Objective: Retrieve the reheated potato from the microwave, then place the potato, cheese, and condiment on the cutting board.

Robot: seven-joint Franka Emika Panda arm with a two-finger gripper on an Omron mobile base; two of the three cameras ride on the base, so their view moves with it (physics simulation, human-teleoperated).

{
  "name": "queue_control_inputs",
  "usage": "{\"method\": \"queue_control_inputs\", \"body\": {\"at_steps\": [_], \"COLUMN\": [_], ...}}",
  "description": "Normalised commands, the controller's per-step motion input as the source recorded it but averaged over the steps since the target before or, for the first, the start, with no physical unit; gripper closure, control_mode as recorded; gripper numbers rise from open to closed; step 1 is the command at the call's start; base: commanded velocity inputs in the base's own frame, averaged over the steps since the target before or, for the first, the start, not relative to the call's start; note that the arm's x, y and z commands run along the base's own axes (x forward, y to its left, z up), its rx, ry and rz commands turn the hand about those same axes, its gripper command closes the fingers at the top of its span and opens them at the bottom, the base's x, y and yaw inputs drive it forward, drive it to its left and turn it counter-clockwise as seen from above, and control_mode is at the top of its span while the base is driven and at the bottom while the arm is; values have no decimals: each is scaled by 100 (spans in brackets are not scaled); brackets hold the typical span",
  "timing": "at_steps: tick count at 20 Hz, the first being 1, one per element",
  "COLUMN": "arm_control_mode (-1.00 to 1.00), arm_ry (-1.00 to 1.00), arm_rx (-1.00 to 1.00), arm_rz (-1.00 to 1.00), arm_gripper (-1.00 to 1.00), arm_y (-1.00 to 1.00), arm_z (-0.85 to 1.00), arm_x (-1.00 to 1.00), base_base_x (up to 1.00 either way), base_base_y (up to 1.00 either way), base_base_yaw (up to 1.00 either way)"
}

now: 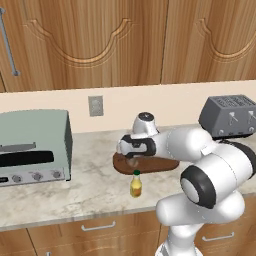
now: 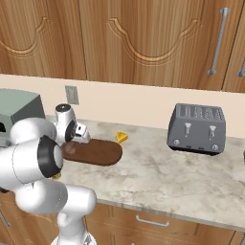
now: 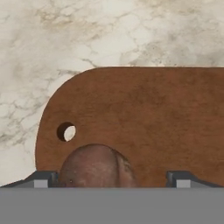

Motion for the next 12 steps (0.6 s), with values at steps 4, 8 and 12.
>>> {"method": "queue_control_inputs", "body": {"at_steps": [4,8,12], "arm_control_mode": [-100,-100,-100], "arm_ry": [0,0,0], "arm_rx": [0,0,0], "arm_rz": [0,0,-1], "arm_gripper": [-100,-100,-100], "arm_y": [-9,-28,-36], "arm_z": [35,30,21], "arm_x": [-8,-11,-19], "base_base_x": [0,0,0], "base_base_y": [0,0,0], "base_base_yaw": [0,0,0]}}
